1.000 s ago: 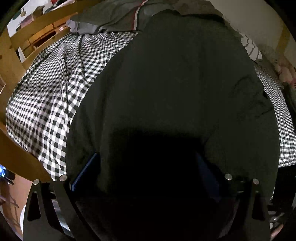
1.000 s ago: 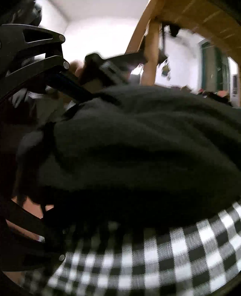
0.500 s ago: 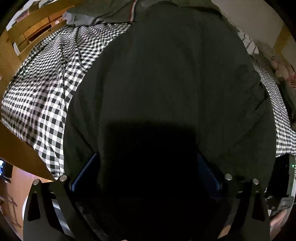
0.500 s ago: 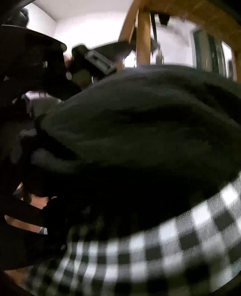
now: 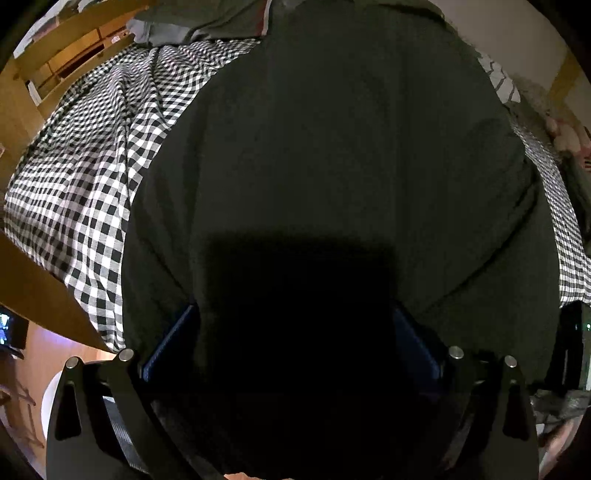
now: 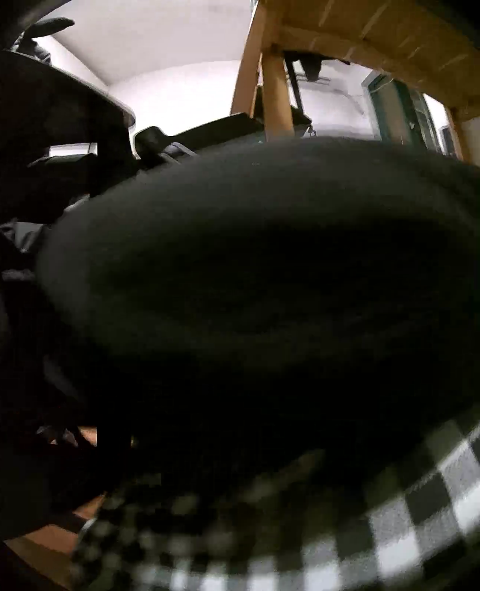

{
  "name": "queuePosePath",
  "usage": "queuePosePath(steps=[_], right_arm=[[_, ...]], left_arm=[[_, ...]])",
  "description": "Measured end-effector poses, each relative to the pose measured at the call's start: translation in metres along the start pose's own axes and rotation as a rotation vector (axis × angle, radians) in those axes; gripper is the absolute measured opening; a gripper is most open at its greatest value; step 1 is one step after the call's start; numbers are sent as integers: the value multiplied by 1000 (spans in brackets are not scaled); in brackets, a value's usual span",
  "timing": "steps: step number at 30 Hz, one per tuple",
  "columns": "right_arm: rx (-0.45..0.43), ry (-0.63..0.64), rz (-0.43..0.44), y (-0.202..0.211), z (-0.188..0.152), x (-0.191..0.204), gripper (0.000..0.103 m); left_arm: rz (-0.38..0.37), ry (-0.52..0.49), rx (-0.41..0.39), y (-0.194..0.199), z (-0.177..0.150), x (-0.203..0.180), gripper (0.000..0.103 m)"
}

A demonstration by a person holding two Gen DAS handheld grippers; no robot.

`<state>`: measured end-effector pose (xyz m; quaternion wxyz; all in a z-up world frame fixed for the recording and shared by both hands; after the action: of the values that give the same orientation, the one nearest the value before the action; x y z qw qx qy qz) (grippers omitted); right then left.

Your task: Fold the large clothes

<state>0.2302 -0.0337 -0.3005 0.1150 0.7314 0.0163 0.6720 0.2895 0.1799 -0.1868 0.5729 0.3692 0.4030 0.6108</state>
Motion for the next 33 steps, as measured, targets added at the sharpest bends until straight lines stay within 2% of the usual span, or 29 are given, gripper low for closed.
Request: queuePosePath(steps=[1, 4, 8, 10, 14, 17, 20, 22, 24, 26, 27, 29, 31, 33], right_arm=[[3, 15, 40, 2, -1, 4, 34], [6, 111, 46, 16, -15, 24, 27], [-56, 72, 58, 60, -35, 20, 25], [-82, 68, 55, 84, -49, 20, 24], [-112, 53, 39, 116, -50, 20, 24], [-112, 66, 34, 133, -40, 16, 24], [-104, 67, 25, 105, -25, 40, 24], [-100, 62, 23, 102, -23, 40, 24], [-95, 63, 23, 95, -21, 41, 24], [-87, 66, 26, 93, -23, 42, 24], [-85, 67, 28, 91, -22, 42, 24], [-84, 61, 30, 85, -22, 47, 24], [-87, 53, 35, 83, -21, 45, 25], [-90, 48, 36, 82, -21, 46, 25]], left_arm=[[-3, 1, 3, 1, 0, 0, 98], [-27, 2, 12, 4, -3, 0, 98], [-85, -13, 74, 1, -11, -11, 98], [-130, -24, 121, 3, -26, -27, 98], [-203, -1, 86, 24, -47, -28, 97], [-297, 80, 75, 41, -63, 0, 98], [-358, 165, 28, 51, -76, 33, 97], [-439, 301, -29, 55, -88, 66, 97], [-460, 447, -44, 49, -98, 93, 97], [-487, 551, 5, 33, -106, 110, 97], [-573, 585, 57, 19, -111, 113, 97], [-668, 621, 148, -4, -116, 106, 97], [-745, 612, 216, -25, -116, 91, 97], [-803, 560, 281, -39, -113, 70, 97]])
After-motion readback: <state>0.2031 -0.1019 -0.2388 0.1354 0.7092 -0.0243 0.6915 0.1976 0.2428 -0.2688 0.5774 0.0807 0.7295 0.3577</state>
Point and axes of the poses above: each gripper's, at about its wrist camera, not at the fingertips, and y roughly against the way its jaws point, x to its left, z to its top, the point moved 2 cm from there along -y, roughly the way its jaws point
